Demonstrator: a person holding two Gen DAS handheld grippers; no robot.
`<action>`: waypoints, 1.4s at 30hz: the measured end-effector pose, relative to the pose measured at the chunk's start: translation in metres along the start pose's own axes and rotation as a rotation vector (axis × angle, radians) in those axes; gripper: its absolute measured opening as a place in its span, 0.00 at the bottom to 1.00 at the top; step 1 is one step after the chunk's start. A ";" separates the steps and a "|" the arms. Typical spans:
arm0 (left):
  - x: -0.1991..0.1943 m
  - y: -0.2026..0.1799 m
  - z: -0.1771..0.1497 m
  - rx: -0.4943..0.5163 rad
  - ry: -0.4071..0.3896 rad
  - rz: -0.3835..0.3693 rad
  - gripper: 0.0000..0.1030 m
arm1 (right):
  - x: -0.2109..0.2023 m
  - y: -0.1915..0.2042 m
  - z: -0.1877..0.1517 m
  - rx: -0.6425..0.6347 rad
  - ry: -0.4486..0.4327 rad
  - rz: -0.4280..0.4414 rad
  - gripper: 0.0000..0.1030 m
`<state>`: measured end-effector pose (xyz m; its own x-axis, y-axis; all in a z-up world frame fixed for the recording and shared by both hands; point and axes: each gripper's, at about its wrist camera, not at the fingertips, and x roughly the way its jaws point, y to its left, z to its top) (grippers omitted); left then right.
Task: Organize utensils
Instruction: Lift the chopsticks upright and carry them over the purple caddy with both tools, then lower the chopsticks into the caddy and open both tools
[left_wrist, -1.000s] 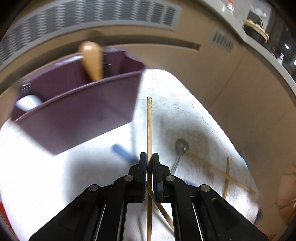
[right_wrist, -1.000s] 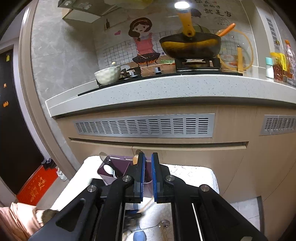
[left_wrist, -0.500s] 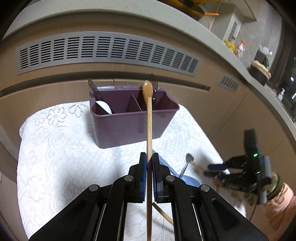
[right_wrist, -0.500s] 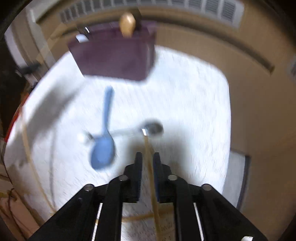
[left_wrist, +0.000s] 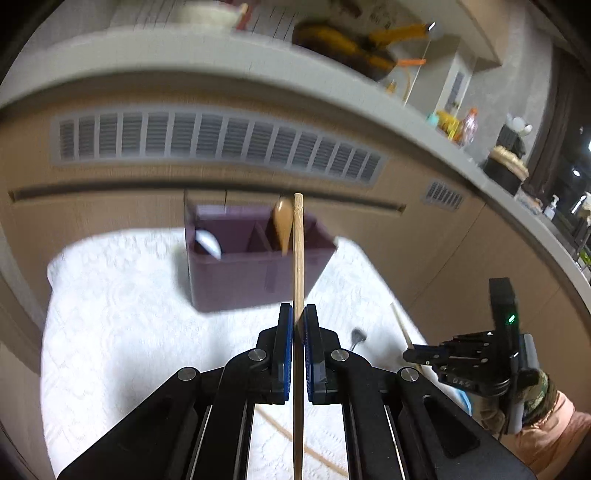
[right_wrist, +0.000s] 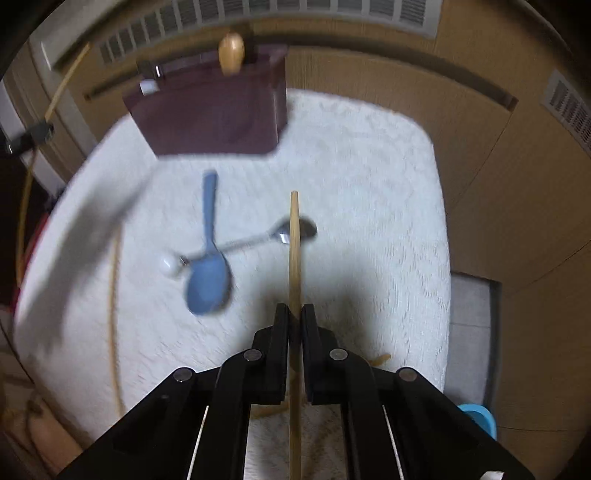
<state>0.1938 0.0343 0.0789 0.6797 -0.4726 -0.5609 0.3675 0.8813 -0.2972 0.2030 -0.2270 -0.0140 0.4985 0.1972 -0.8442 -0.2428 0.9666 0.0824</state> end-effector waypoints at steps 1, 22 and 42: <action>-0.006 -0.004 0.004 0.009 -0.027 -0.003 0.05 | -0.013 0.003 0.009 0.013 -0.049 0.031 0.07; -0.014 -0.024 0.164 0.140 -0.576 0.077 0.05 | -0.166 0.078 0.208 -0.136 -0.693 0.069 0.07; 0.155 0.053 0.086 -0.011 -0.218 0.201 0.10 | 0.028 0.042 0.192 -0.069 -0.262 0.094 0.08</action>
<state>0.3727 0.0072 0.0425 0.8591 -0.2775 -0.4301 0.2056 0.9566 -0.2064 0.3667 -0.1490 0.0677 0.6666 0.3302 -0.6683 -0.3502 0.9302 0.1102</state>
